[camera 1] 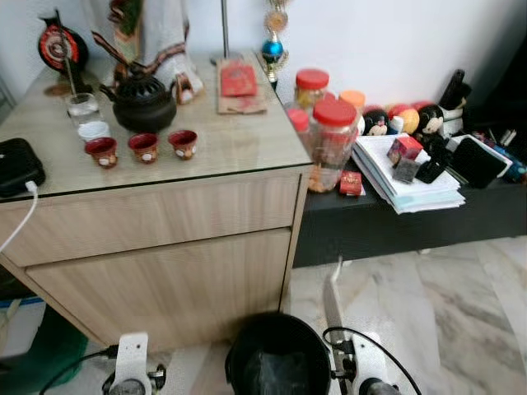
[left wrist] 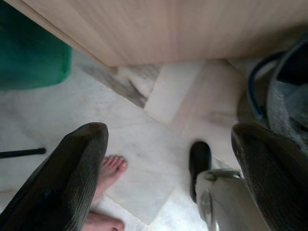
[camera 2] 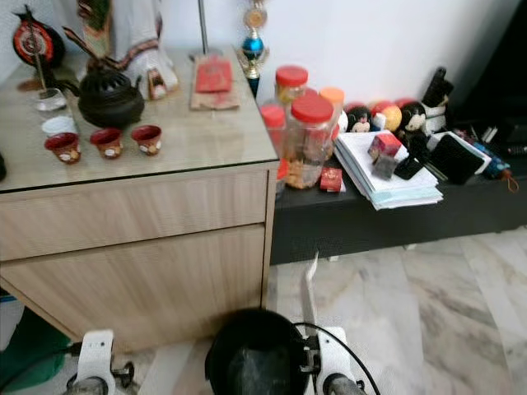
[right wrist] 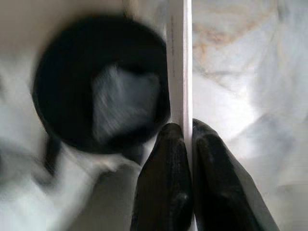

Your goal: Picking trash to rubbish bin

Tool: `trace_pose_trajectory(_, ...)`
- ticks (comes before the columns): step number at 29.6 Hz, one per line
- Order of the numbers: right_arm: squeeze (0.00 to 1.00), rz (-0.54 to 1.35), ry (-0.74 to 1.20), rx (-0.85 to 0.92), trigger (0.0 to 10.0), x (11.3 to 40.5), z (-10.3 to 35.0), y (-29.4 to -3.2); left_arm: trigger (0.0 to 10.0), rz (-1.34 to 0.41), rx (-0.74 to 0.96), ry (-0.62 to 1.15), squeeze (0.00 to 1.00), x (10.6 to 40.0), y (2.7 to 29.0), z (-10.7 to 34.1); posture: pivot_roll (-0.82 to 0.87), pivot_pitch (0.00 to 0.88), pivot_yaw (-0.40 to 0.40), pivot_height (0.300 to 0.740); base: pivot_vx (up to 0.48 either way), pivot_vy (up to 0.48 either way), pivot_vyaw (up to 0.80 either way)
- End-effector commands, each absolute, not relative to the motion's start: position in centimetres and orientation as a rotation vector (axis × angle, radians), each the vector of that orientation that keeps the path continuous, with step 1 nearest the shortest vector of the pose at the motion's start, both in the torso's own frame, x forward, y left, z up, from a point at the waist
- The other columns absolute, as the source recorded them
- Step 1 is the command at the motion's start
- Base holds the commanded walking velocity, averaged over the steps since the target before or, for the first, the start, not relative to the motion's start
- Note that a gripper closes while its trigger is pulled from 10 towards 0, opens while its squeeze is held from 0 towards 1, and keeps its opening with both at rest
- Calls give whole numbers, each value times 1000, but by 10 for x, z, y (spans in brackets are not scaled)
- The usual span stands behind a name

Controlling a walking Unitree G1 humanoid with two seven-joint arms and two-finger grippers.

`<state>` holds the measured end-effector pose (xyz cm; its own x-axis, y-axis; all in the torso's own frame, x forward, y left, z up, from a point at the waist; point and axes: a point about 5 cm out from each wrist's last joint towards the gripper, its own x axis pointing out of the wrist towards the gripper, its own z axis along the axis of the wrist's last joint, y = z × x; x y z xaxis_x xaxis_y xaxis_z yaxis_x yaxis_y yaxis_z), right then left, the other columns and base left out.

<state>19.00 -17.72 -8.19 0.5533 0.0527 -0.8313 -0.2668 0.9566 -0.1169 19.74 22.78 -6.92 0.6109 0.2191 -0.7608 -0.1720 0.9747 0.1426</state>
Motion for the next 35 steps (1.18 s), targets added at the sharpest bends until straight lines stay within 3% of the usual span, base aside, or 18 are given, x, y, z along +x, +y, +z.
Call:
trace_pose_trajectory(1, 0, 292, 978, -375, 10000, 194, -81, -173, 10000, 205, 57, 918, 0, 191, 227, -73, -9, 45, -40, 740, 0, 0, 0)
trace_pose_trajectory(2, 0, 315, 984, -407, 10000, 194, -81, -172, 10000, 200, 57, 919, 0, 191, 227, -73, -9, 45, -40, 740, 0, 0, 0)
trace_pose_trajectory(4, 0, 467, 964, -630, 10000, 202, -77, -169, 10000, 189, 74, 919, 0, 192, 225, -73, -7, 42, -45, 740, 0, 0, 0)
trace_pose_trajectory(9, 0, 527, 913, -719, 10000, 220, -68, -162, 10000, 197, 69, 919, 0, 191, 223, -74, -6, 39, -50, 740, 0, 0, 0)
trace_pose_trajectory(11, 0, 626, 859, -932, 10000, 230, -62, -158, 10000, 195, 68, 922, 0, 189, 221, -75, -5, 36, -56, 740, 0, 0, 0)
trace_pose_trajectory(22, 0, 708, 735, -1198, 10000, 256, -44, -148, 10000, 198, 63, 925, 0, 187, 217, -77, 11, 33, -81, 740, 0, 0, 0)
trace_pose_trajectory(35, 0, 706, 692, -1279, 10000, 265, -38, -144, 10000, 201, 68, 927, 0, 186, 218, -77, 19, 25, -81, 740, 0, 0, 0)
